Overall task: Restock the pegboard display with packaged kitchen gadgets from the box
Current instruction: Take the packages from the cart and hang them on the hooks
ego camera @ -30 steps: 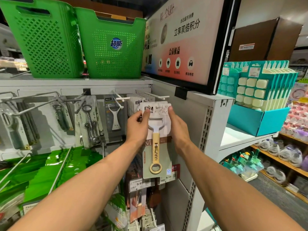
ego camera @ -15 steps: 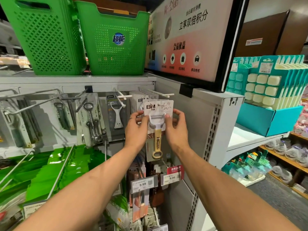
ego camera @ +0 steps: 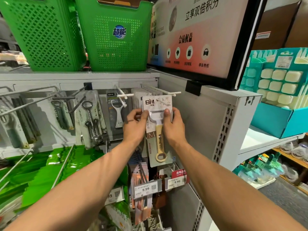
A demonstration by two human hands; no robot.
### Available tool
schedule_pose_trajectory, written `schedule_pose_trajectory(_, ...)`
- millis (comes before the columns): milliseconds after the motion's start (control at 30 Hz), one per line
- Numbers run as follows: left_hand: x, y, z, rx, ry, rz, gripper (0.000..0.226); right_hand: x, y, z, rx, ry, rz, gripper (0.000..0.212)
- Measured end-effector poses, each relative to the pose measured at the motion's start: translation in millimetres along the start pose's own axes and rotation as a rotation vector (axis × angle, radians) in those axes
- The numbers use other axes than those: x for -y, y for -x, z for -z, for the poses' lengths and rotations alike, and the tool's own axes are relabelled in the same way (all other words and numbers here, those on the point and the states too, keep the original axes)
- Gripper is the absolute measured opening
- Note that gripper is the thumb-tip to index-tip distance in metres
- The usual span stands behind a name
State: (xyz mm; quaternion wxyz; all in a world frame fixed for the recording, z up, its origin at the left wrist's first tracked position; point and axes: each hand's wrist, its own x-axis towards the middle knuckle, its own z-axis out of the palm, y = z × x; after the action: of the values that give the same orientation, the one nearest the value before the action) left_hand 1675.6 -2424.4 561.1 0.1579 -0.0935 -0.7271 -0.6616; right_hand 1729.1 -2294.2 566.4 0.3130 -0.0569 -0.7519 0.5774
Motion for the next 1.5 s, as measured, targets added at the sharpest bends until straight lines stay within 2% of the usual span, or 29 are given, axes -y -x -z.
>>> schedule_pose_trajectory(167,0,-15,-2,-0.084,-0.057,0.010,0.032,-5,-20,-16,-0.009,-0.014,-0.067,0.039)
schedule_pose_trajectory(367,7,-35,-6,-0.108,-0.057,0.001,0.027,-9,-34,-30,-0.030,-0.044,-0.150,0.038)
schedule_pose_trajectory(600,1,-12,-7,-0.120,-0.014,-0.030,0.030,0,-12,-16,-0.108,0.016,-0.187,0.048)
schedule_pose_trajectory(800,-8,42,-16,0.091,0.013,0.005,0.006,2,54,26,-0.213,0.099,-0.202,0.040)
schedule_pose_trajectory(900,-3,91,-24,0.226,-0.001,0.076,0.010,-6,110,57,-0.294,0.107,-0.231,0.028)
schedule_pose_trajectory(1033,14,162,-46,0.375,-0.005,0.169,0.010,-25,179,102,-0.363,0.139,-0.325,0.023)
schedule_pose_trajectory(1167,26,233,-72,0.566,-0.001,0.266,0.025,-55,237,147,-0.448,0.140,-0.440,0.016)
schedule_pose_trajectory(1267,37,288,-99,0.714,-0.005,0.352,0.015,-88,281,188,-0.501,0.203,-0.530,0.025)
schedule_pose_trajectory(1333,50,316,-117,0.783,-0.023,0.377,0.020,-106,306,209,-0.543,0.203,-0.600,0.031)
schedule_pose_trajectory(1433,74,362,-150,0.907,-0.033,0.416,0.019,-137,343,241,-0.627,0.237,-0.708,0.023)
schedule_pose_trajectory(1500,87,393,-173,0.990,-0.057,0.457,0.006,-158,366,262,-0.680,0.255,-0.768,0.016)
